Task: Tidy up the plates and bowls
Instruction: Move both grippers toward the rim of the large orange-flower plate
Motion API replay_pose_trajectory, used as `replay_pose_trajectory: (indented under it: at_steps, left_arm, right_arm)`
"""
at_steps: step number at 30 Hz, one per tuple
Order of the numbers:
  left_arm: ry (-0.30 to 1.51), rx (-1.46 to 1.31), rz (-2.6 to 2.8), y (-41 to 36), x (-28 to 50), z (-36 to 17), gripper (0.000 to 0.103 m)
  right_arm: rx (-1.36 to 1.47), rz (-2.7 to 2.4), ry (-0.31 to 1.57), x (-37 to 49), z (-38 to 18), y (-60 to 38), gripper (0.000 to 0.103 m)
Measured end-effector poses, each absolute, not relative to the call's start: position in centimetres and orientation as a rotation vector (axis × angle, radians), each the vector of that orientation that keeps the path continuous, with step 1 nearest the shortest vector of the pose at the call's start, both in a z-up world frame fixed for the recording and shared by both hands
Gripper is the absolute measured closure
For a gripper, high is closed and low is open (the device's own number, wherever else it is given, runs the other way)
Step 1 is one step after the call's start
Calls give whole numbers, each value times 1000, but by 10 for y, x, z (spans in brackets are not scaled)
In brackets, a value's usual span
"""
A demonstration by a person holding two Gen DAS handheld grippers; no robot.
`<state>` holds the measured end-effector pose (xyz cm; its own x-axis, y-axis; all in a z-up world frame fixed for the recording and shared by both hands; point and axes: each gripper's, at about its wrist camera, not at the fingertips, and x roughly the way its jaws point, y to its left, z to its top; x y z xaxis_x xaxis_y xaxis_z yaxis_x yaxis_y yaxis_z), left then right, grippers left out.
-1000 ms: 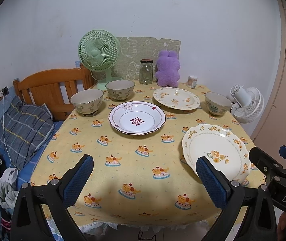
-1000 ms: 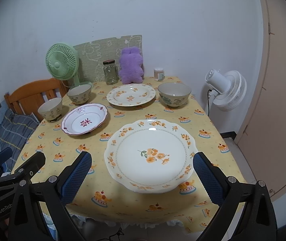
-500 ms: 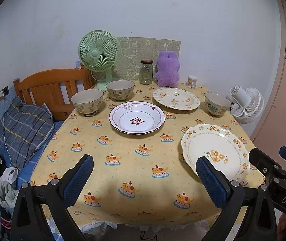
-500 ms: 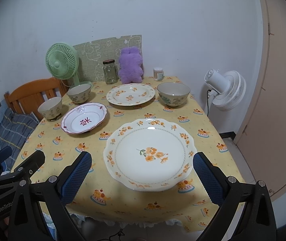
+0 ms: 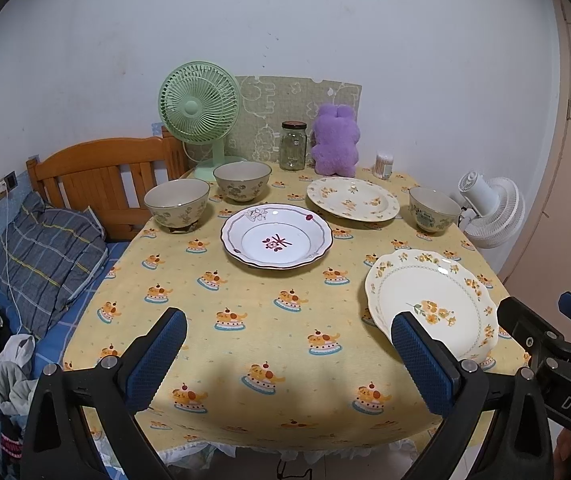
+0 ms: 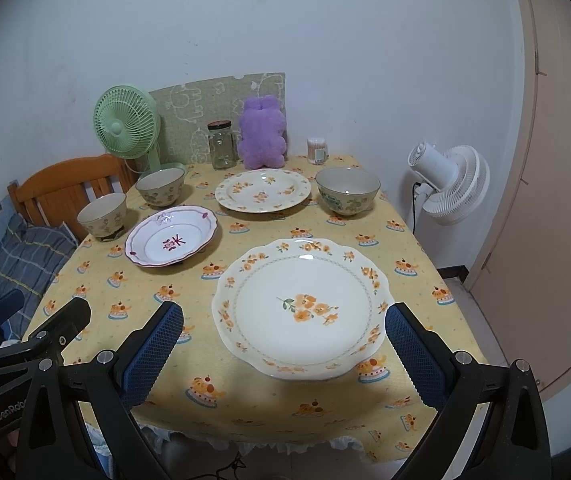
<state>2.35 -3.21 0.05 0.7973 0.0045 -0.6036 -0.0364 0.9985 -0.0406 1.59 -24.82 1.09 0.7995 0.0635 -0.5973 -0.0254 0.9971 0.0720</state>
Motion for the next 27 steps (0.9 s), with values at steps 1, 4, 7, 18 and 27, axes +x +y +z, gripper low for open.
replay_pose_trajectory:
  at_steps: [1,4,7,18,27]
  left_arm:
    - [649,-50,21,-33,23,1,0]
    - [652,-49,16,-32,22,2,0]
    - [654,-45,8,-27,22,5,0]
    - [673,-87,-45,-8,20,-2,2]
    - [716,-88,-79,-20,40,-14,2]
  right_arm:
    - [59,45,643,15,12,-246,1]
    - [54,36,647,12,14,-239,1]
    - [48,21,647,10,16,-233,1]
    - [33,-44,666,6,13,-219,1]
    - [76,-86,701,22,4,-233,1]
